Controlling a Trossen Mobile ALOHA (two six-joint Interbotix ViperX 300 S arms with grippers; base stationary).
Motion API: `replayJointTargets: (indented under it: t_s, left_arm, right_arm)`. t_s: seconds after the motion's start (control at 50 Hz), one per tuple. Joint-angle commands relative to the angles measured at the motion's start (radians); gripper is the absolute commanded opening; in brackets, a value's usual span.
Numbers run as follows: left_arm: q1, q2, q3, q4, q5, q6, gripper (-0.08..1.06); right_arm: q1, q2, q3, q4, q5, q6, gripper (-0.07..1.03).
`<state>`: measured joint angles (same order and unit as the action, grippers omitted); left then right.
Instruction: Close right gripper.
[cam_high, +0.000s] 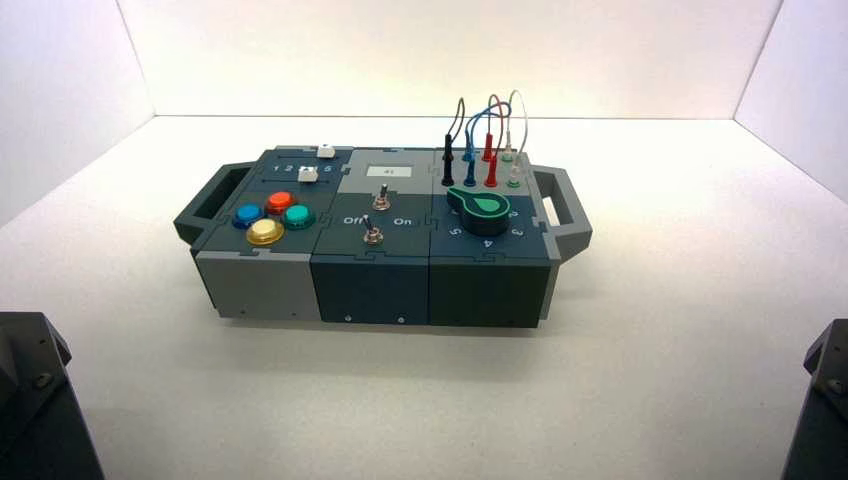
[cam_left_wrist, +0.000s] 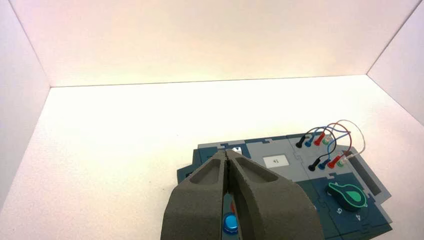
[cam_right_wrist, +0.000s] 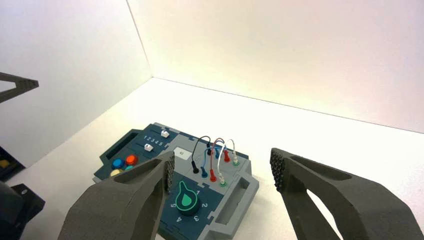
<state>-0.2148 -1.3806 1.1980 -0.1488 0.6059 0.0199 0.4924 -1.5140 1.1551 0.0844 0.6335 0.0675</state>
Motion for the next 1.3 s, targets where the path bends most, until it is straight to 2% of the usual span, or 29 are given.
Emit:
replayJointTargets:
  t_s: [0.02,0.9,0.94,0.98,1.02,1.08,1.12,1.18,1.2,1.3]
  left_arm:
    - [0.000,0.017,-0.017,-0.002,-0.009,-0.002,-0.03]
    - [0.000,0.020,-0.017,0.000,-0.009,-0.002,-0.03]
    - [0.000,0.023,-0.017,-0.002,-0.011,-0.002,-0.03]
    - [0.000,0.028,-0.017,-0.002,-0.011,-0.002,-0.03]
    - [0.000,0.032,-0.017,0.000,-0.012,-0.002,-0.03]
    - [0.000,0.044,-0.017,0.000,-0.012,-0.002,-0.03]
    - [0.000,0.052,-0.017,0.000,-0.012,-0.002,-0.03]
    - [0.000,0.064,-0.018,0.000,-0.012,-0.002,-0.03]
    - [0.000,0.072,-0.020,0.000,-0.012,-0.002,-0.03]
    - [0.000,0.072,-0.020,-0.002,-0.012,-0.002,-0.03]
  right_arm:
    - [-0.002,0.011,-0.012,-0.002,-0.012,0.005,0.99]
    - [-0.002,0.012,-0.015,0.000,-0.011,0.005,0.98]
    - [0.000,0.012,-0.015,0.000,-0.006,0.005,0.95]
    - [-0.002,0.012,-0.020,-0.002,0.000,0.006,0.83]
    - [-0.002,0.012,-0.023,-0.002,0.008,0.006,0.66]
    - [-0.002,0.011,-0.035,0.000,0.025,0.003,0.27]
    - [-0.002,0.005,-0.038,0.000,0.031,0.000,0.14]
    - [-0.002,-0.008,-0.037,0.000,0.037,-0.005,0.07]
    - [0.000,-0.014,-0.038,0.000,0.046,-0.008,-0.02]
    - [0.000,-0.015,-0.038,-0.002,0.054,-0.008,-0.02]
